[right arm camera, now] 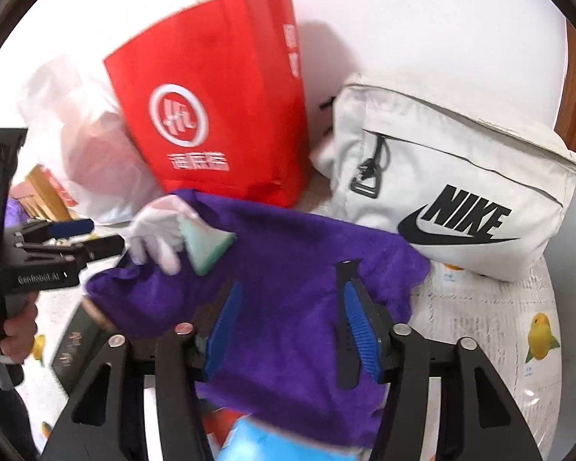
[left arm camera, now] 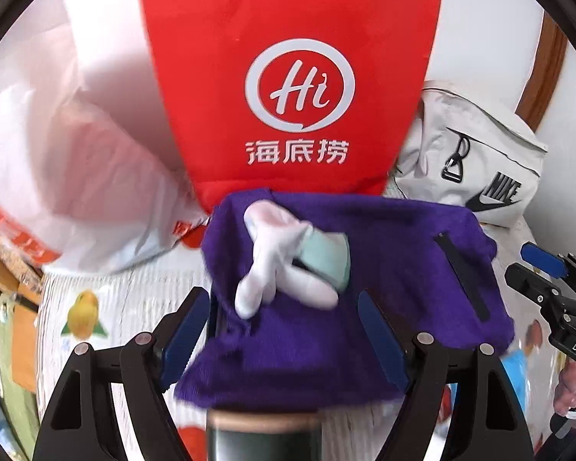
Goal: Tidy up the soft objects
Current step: 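Open the right tool dropping the strap on the towel while the left tool releases the glove, then withdraw both tools and move the left tool to the green leaf-print packet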
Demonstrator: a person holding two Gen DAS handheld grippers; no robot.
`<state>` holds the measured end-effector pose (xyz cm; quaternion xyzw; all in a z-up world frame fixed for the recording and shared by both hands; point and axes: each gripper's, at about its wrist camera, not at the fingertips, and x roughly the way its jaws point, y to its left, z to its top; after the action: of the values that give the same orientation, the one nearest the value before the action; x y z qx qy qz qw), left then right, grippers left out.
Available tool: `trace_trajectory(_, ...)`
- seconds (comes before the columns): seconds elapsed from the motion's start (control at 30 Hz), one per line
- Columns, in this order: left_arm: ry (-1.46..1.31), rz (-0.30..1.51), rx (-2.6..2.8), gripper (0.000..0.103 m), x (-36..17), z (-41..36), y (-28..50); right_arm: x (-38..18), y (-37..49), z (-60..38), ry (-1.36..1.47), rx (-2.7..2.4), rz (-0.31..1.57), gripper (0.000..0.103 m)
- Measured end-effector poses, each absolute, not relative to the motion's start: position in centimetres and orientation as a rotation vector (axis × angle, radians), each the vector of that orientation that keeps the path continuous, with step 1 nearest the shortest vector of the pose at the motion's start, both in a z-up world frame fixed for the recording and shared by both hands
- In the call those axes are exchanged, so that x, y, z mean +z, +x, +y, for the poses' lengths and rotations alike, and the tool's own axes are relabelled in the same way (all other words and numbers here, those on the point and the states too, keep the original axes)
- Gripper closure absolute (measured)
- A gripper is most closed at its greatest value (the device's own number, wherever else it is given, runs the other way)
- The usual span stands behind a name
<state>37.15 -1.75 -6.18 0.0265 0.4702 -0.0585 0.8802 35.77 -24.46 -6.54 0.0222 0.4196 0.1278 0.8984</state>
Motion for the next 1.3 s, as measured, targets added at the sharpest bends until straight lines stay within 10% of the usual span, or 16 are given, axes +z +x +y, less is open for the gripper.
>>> trace_trajectory(1.3,-0.123,1.108,-0.193,0.027,-14.3,-1.7,19.3,-10.0,11.6,-23.2,0.098,0.308,0.947,0.042)
